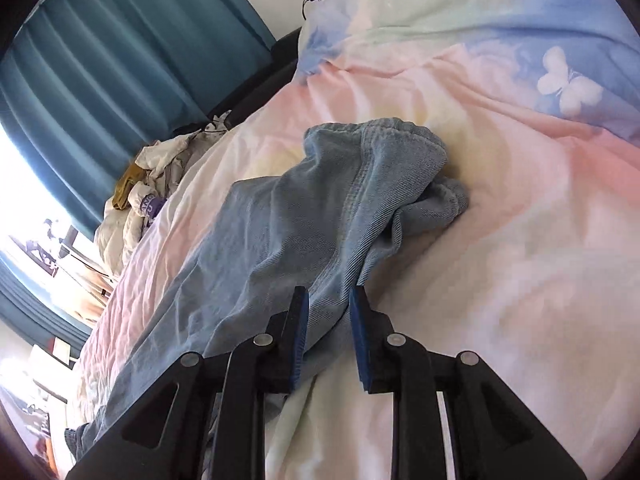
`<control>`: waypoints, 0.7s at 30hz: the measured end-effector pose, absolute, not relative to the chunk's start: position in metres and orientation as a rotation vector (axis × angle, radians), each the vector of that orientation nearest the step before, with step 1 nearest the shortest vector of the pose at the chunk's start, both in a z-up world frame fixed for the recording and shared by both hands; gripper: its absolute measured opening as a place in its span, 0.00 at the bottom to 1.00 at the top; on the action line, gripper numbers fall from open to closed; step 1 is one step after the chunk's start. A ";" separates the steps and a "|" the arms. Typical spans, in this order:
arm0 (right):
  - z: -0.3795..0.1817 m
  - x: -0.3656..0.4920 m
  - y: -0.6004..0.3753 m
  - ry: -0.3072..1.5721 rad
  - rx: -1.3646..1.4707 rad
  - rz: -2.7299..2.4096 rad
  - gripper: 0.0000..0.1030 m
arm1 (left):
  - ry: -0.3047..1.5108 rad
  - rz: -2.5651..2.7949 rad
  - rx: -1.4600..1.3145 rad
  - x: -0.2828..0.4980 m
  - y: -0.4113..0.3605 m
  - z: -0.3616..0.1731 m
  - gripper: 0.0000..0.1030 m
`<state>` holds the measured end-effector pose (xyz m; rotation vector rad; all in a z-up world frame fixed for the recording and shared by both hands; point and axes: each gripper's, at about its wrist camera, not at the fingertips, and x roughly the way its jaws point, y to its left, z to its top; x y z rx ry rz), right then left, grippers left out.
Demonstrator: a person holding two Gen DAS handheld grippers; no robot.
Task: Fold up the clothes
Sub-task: 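Release the leg and pull the right gripper back from the jeans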
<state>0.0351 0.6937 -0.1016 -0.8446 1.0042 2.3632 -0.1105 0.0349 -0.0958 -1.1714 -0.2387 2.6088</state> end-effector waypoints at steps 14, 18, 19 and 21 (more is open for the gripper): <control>-0.021 0.028 0.507 0.845 -0.897 2.680 0.21 | -0.479 2.675 -1.222 -0.067 -0.035 -0.062 0.51; -0.010 0.019 0.437 0.770 -0.956 2.745 0.21 | -0.627 2.695 -1.305 -0.059 -0.076 -0.061 0.50; -0.008 0.018 0.422 0.753 -0.978 2.755 0.21 | -0.658 2.700 -1.325 -0.057 -0.086 -0.061 0.50; -0.006 0.016 0.397 0.715 -0.999 2.776 0.21 | -0.691 2.703 -1.351 -0.051 -0.099 -0.061 0.50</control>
